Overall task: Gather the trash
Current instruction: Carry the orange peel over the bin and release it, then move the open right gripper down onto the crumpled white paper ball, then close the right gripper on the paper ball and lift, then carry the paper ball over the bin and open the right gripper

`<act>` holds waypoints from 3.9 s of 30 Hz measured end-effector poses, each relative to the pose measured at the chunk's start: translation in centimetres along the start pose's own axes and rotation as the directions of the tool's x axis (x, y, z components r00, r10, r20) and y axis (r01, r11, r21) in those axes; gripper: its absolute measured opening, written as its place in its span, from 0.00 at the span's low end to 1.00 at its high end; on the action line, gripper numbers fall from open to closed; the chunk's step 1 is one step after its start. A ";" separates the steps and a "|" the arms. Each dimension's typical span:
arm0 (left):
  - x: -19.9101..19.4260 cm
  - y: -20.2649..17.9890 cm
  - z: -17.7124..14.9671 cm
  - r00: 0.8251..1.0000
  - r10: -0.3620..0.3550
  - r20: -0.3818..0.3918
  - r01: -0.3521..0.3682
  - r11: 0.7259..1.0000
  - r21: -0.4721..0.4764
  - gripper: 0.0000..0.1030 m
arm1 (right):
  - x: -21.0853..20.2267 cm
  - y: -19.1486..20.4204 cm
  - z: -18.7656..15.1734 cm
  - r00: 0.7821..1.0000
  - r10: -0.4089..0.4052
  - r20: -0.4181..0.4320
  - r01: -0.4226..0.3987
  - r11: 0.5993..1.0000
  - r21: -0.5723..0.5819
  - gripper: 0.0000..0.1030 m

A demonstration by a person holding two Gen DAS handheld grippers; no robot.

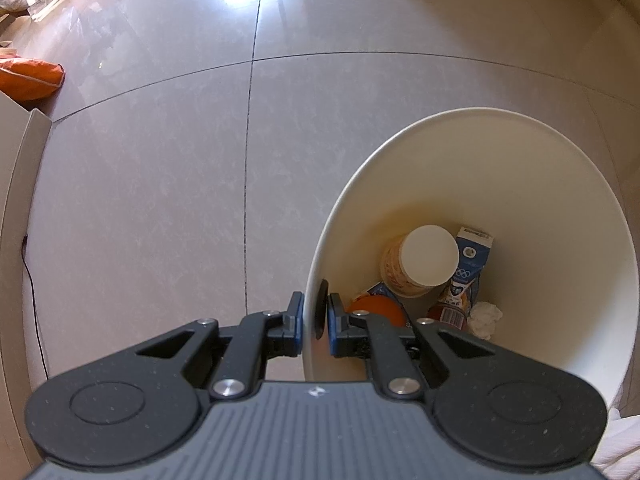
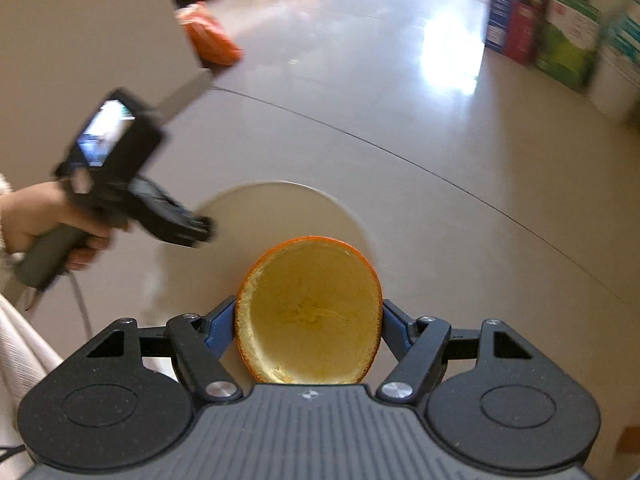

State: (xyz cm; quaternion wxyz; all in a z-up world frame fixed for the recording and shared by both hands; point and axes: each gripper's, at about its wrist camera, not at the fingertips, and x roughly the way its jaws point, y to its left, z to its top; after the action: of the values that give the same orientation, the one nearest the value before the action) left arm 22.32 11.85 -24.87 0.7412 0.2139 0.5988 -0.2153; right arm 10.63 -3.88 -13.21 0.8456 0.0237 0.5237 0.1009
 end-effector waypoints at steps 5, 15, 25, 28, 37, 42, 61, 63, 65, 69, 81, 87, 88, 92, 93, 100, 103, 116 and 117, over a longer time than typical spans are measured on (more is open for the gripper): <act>0.1 -0.1 0.1 1.000 0.004 -0.003 -0.004 1.000 0.001 0.10 | 1.7 2.7 -0.8 0.999 0.021 0.025 -0.019 0.999 -0.047 0.97; -0.1 0.1 0.2 1.000 -0.003 -0.004 0.003 1.000 -0.010 0.09 | -1.2 -4.3 -3.4 0.994 -0.099 0.051 0.094 0.991 0.095 0.97; -0.1 0.7 0.5 1.000 -0.017 -0.013 0.017 1.000 -0.018 0.09 | 1.1 -16.7 -11.1 0.959 -0.283 -0.024 0.273 0.897 0.347 0.99; 0.1 0.6 0.5 1.000 -0.004 -0.013 0.004 1.000 -0.014 0.09 | 3.1 -19.9 -14.0 0.952 -0.297 -0.072 0.298 0.855 0.424 0.99; 0.1 0.9 0.5 1.000 -0.020 -0.017 0.020 1.000 -0.023 0.09 | 9.2 -28.3 -23.8 0.920 -0.308 -0.242 0.391 0.696 0.602 0.97; 0.2 1.1 0.5 1.000 -0.027 -0.015 0.027 0.999 -0.030 0.10 | 12.4 -30.1 -27.4 0.894 -0.315 -0.318 0.446 0.677 0.585 0.94; 0.2 1.4 0.7 0.999 -0.031 -0.023 0.030 0.999 -0.042 0.10 | 20.3 -33.9 -32.7 0.864 -0.274 -0.423 0.491 0.645 0.586 0.78; 0.1 1.4 0.7 0.999 -0.031 -0.023 0.030 0.999 -0.042 0.10 | 20.4 -34.1 -32.8 0.866 -0.269 -0.421 0.487 0.644 0.590 0.75; 0.1 1.4 0.7 0.999 -0.029 -0.023 0.028 0.999 -0.039 0.10 | 20.3 -34.1 -33.2 0.867 -0.269 -0.420 0.487 0.638 0.596 0.70; 0.1 1.4 0.7 0.999 -0.028 -0.023 0.028 0.999 -0.036 0.10 | 18.6 -34.5 -33.3 0.877 -0.243 -0.414 0.469 0.617 0.632 0.60; 0.2 1.5 0.7 0.999 -0.040 -0.024 0.038 0.998 -0.046 0.10 | 18.3 -32.4 -32.4 0.814 -0.209 -0.542 0.533 0.640 0.554 0.51; 0.2 1.5 0.6 0.999 -0.035 -0.020 0.034 0.999 -0.036 0.10 | 17.1 -29.0 -30.6 0.782 -0.225 -0.581 0.539 0.713 0.449 0.51; 0.2 1.5 0.6 0.999 -0.032 -0.020 0.031 0.999 -0.036 0.10 | 16.6 -28.3 -30.1 0.786 -0.225 -0.576 0.529 0.727 0.438 0.51; 0.2 1.1 0.6 1.000 -0.022 -0.020 0.021 0.999 -0.025 0.10 | 14.0 -24.5 -26.5 0.817 -0.231 -0.528 0.475 0.789 0.389 0.51; 0.2 1.0 0.6 1.000 -0.021 -0.018 0.021 0.999 -0.024 0.10 | 13.2 -23.5 -25.6 0.826 -0.233 -0.514 0.460 0.806 0.373 0.51; 0.3 0.8 0.6 1.000 -0.017 -0.018 0.016 1.000 -0.023 0.10 | 6.8 -17.2 -17.8 0.894 -0.223 -0.387 0.344 0.897 0.278 0.51; 0.3 0.8 0.6 1.000 -0.016 -0.018 0.016 1.000 -0.022 0.10 | 4.7 -14.3 -14.9 0.919 -0.211 -0.335 0.299 0.924 0.240 0.51; 0.3 1.0 0.6 1.000 -0.020 -0.020 0.020 0.999 -0.025 0.10 | 0.9 -3.9 -5.7 0.978 -0.136 -0.160 0.149 0.986 0.077 0.51; 0.3 1.0 0.5 1.000 -0.020 -0.019 0.019 1.000 -0.025 0.10 | 0.9 -3.2 -5.2 0.980 -0.125 -0.152 0.136 0.989 0.064 0.51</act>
State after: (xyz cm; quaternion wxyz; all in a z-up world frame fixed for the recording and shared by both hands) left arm 23.39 12.34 -24.99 0.7357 0.2010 0.6106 -0.2132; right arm 6.83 -7.23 -16.81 0.8078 0.0131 0.5887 0.0269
